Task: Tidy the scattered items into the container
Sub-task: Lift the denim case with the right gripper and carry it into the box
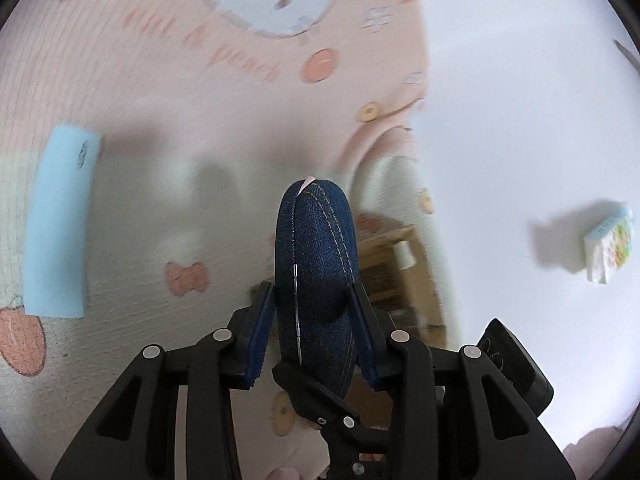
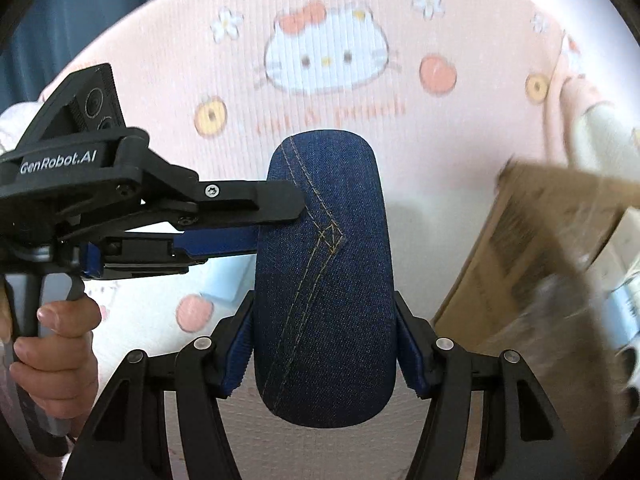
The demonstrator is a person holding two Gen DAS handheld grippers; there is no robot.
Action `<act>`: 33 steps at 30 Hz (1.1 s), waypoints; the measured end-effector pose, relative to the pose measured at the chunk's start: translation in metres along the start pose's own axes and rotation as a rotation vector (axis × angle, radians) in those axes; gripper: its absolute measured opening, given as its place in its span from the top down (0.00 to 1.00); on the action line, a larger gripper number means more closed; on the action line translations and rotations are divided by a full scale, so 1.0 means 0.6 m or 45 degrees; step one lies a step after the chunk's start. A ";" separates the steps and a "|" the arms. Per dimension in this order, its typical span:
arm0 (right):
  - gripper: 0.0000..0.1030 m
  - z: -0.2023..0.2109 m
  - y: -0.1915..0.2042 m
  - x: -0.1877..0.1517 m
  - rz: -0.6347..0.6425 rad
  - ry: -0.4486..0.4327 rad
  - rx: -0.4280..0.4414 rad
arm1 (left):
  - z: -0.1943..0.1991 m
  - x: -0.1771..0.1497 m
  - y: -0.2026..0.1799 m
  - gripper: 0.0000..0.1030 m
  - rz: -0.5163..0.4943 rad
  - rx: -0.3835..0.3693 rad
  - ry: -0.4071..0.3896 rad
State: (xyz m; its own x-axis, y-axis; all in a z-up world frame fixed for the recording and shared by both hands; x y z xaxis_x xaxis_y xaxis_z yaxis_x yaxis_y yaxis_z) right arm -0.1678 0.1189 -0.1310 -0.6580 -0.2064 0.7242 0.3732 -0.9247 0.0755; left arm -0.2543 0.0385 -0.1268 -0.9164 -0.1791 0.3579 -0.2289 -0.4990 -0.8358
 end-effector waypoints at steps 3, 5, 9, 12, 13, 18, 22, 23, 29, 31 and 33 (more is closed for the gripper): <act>0.42 0.036 -0.001 0.019 0.006 -0.034 -0.031 | 0.012 0.001 -0.048 0.61 -0.065 -0.023 -0.022; 0.42 0.056 -0.007 0.029 -0.020 -0.043 -0.052 | 0.016 0.001 -0.075 0.61 -0.097 -0.042 -0.021; 0.42 0.108 -0.039 0.047 -0.062 -0.072 -0.094 | -0.003 0.004 -0.135 0.61 -0.159 -0.074 -0.021; 0.42 0.180 -0.083 0.044 -0.061 -0.104 -0.145 | -0.022 0.000 -0.174 0.61 -0.197 -0.104 -0.013; 0.42 0.170 -0.088 0.046 -0.060 -0.105 -0.153 | -0.030 -0.001 -0.189 0.61 -0.212 -0.118 -0.006; 0.42 0.179 -0.139 0.052 -0.080 -0.094 -0.176 | -0.062 -0.011 -0.235 0.61 -0.254 -0.151 0.027; 0.42 0.170 -0.164 0.042 -0.097 -0.060 -0.170 | -0.098 -0.018 -0.260 0.61 -0.286 -0.140 0.066; 0.42 0.170 -0.177 0.041 -0.107 -0.042 -0.164 | -0.107 -0.020 -0.262 0.61 -0.290 -0.133 0.076; 0.42 0.164 -0.241 0.045 -0.085 0.050 -0.176 | -0.163 -0.028 -0.283 0.61 -0.305 -0.135 0.153; 0.42 0.162 -0.260 0.045 -0.084 0.081 -0.168 | -0.185 -0.031 -0.292 0.61 -0.330 -0.136 0.180; 0.42 0.159 -0.282 0.042 -0.109 0.120 -0.147 | -0.205 -0.034 -0.297 0.61 -0.341 -0.122 0.211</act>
State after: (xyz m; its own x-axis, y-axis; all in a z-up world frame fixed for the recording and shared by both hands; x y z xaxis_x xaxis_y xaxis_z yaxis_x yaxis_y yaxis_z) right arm -0.1851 0.3007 -0.0603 -0.7444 -0.1495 0.6508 0.2393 -0.9696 0.0510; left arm -0.2354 0.2354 -0.0364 -0.8586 0.0922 0.5043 -0.4918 -0.4260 -0.7594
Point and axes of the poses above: each gripper's, at about its wrist camera, not at the fingertips, and z roughly against the way its jaws point, y to its left, x to its top, the point moved 7 cm from there along -z, roughly the way its jaws point, and after that the axes turned 2 degrees about -y, right-handed, at the moved point
